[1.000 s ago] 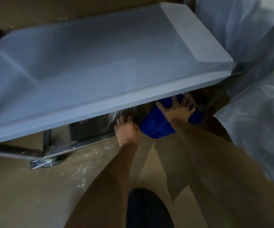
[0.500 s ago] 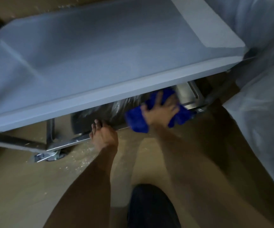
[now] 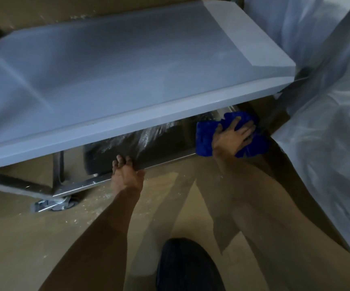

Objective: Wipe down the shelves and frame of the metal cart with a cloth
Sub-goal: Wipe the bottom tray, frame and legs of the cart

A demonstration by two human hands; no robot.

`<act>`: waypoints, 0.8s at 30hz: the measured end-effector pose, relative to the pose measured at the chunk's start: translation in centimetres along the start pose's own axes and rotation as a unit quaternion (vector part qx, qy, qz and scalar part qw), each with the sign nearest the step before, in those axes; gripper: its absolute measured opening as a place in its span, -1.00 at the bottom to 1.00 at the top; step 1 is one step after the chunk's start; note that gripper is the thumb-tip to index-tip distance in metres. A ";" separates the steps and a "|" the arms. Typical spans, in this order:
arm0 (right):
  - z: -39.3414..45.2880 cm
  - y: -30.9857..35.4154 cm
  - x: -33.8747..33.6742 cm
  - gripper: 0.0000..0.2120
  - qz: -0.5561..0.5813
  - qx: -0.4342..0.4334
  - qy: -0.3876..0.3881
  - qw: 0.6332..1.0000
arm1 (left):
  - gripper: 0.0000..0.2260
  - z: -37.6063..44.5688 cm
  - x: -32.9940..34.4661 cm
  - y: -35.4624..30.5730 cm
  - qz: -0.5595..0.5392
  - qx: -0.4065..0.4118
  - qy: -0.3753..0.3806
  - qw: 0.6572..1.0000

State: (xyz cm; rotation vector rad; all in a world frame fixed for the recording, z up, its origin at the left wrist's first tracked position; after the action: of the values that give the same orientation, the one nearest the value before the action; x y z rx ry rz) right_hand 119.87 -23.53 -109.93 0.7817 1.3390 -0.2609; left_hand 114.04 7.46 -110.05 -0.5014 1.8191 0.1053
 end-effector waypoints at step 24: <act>-10.4 7.3 3.2 -0.25 -0.088 -0.177 0.112 0.974 | -0.52 -1.4 -9.9 16.1 -0.379 -0.277 -0.274 0.839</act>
State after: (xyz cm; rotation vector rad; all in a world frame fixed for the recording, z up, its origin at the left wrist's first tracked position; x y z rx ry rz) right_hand 116.96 -10.74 -110.61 0.3991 1.6159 -0.0685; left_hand 108.74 24.31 -103.27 -1.4158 0.9037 0.2052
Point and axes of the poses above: each hand's wrist, its own z-axis towards the middle knuckle, its own x-axis out of the palm, y = z × x, the point moved 1 cm from there along z, towards the middle knuckle, and after that the axes turned 9 degrees about -x, right-handed, at the moved point
